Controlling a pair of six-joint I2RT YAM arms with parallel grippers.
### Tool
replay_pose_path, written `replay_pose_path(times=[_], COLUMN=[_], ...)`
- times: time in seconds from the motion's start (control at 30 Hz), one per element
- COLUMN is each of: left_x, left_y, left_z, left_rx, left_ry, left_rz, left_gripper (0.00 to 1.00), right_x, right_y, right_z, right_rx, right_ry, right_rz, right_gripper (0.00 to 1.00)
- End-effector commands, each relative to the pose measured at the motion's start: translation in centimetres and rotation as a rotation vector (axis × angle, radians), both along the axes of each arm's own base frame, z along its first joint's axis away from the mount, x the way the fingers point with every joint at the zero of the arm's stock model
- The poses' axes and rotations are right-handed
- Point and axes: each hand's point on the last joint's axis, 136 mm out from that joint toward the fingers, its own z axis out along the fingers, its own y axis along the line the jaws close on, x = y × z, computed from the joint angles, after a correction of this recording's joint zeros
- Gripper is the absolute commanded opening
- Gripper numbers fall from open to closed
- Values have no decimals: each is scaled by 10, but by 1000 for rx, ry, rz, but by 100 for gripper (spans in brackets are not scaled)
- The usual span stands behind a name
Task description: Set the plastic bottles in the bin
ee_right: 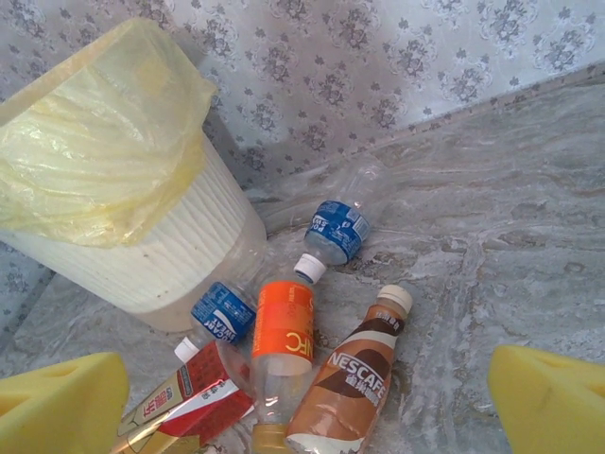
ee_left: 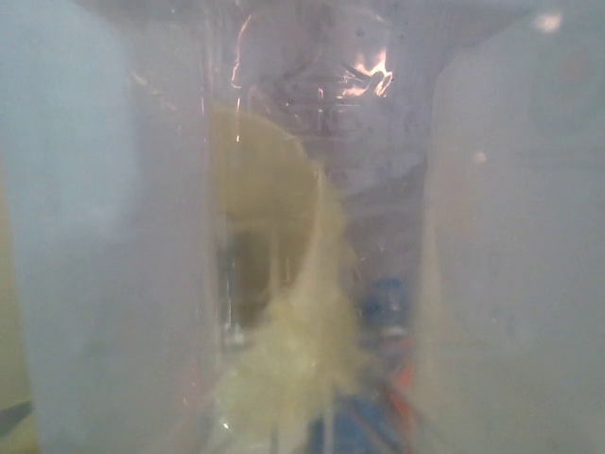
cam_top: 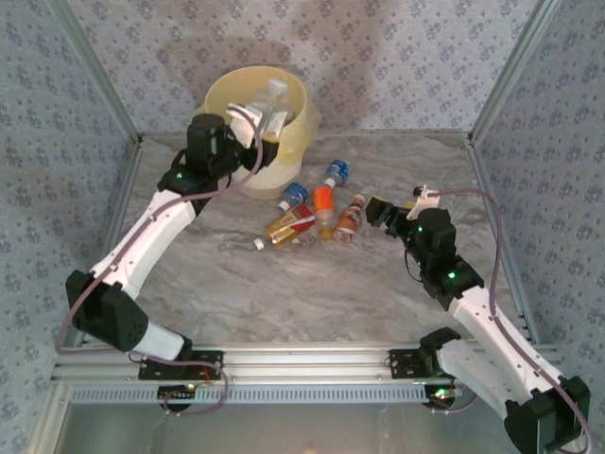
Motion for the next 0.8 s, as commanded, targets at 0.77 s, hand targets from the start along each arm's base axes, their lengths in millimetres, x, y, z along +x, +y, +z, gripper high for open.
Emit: replay_pose_path(times=[0.77], left_x=[82], left_y=[23], left_z=[-15], left_rx=[317], left_ry=[52], left_rz=[-146], left_gripper=[31], right_x=[-14], right_y=[-18], right_z=[-6], right_rx=[-5], right_ry=[24], right_rz=[-64], right_gripper=[100])
